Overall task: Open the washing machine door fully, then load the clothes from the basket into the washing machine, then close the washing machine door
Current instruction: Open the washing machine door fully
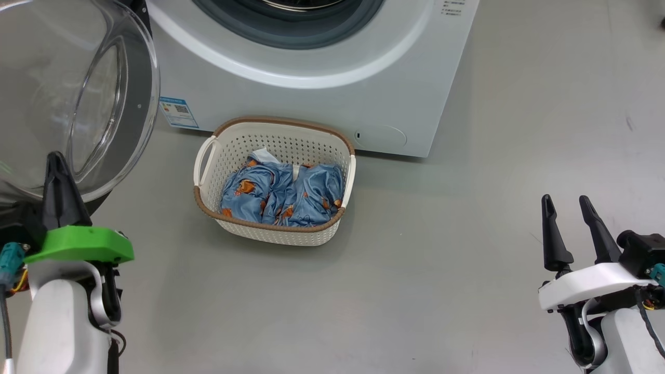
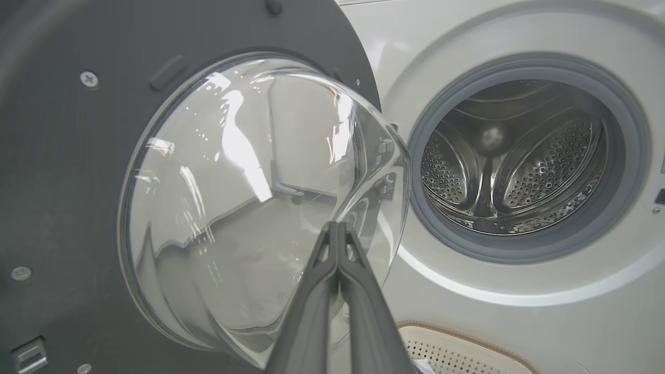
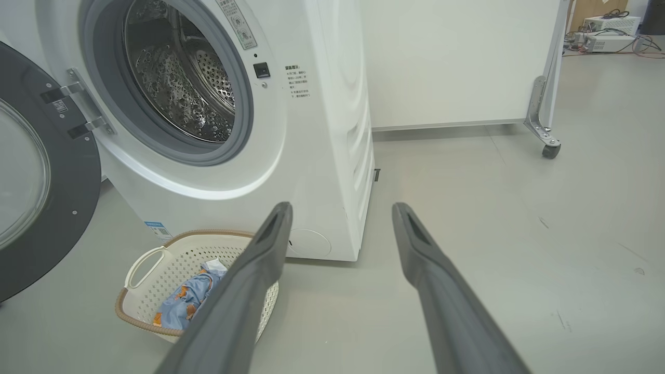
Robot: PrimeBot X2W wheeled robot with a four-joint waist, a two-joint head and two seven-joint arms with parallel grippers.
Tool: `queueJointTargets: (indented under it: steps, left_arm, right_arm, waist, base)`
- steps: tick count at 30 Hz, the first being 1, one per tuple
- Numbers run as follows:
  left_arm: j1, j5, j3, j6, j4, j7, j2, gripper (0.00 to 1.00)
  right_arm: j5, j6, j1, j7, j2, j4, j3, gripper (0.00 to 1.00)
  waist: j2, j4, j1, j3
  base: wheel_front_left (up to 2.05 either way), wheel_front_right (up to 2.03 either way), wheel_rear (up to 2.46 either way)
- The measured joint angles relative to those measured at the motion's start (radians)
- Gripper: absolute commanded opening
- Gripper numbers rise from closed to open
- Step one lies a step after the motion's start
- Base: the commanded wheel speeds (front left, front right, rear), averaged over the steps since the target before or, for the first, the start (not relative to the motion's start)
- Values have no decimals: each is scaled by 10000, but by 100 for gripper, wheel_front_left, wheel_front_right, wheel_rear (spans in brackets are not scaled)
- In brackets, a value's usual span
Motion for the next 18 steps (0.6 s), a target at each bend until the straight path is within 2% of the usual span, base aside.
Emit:
queueJointTargets:
  steps: [6,7,8,9,18]
  left_arm:
    - [747,155,-274,-169,0,0,-25,0]
    - [839,161,-278,-169,2,0,-29,30]
    - [939,163,-291,-190,8,0,-33,54]
    - [1039,165,-324,-251,13,0,-38,100]
    - [1894,487,-550,-385,63,2,-15,100]
  right_arm:
    - [-56,0,-2,0,146,13,184,100]
    - [-81,0,-2,0,174,0,196,100]
    - [-90,0,-5,0,203,-23,203,100]
    - [-90,0,-5,0,234,-44,199,100]
    - [-230,0,-15,0,278,-247,343,100]
  waist:
    - [0,-559,0,-225]
    - [0,-644,0,-250]
    - [0,-730,0,-276]
    - [0,-819,0,-302]
    - [0,-1636,0,-578]
  base:
    - [0,0,0]
    - [0,0,0]
    - [0,0,0]
    - [0,0,0]
    - [0,0,0]
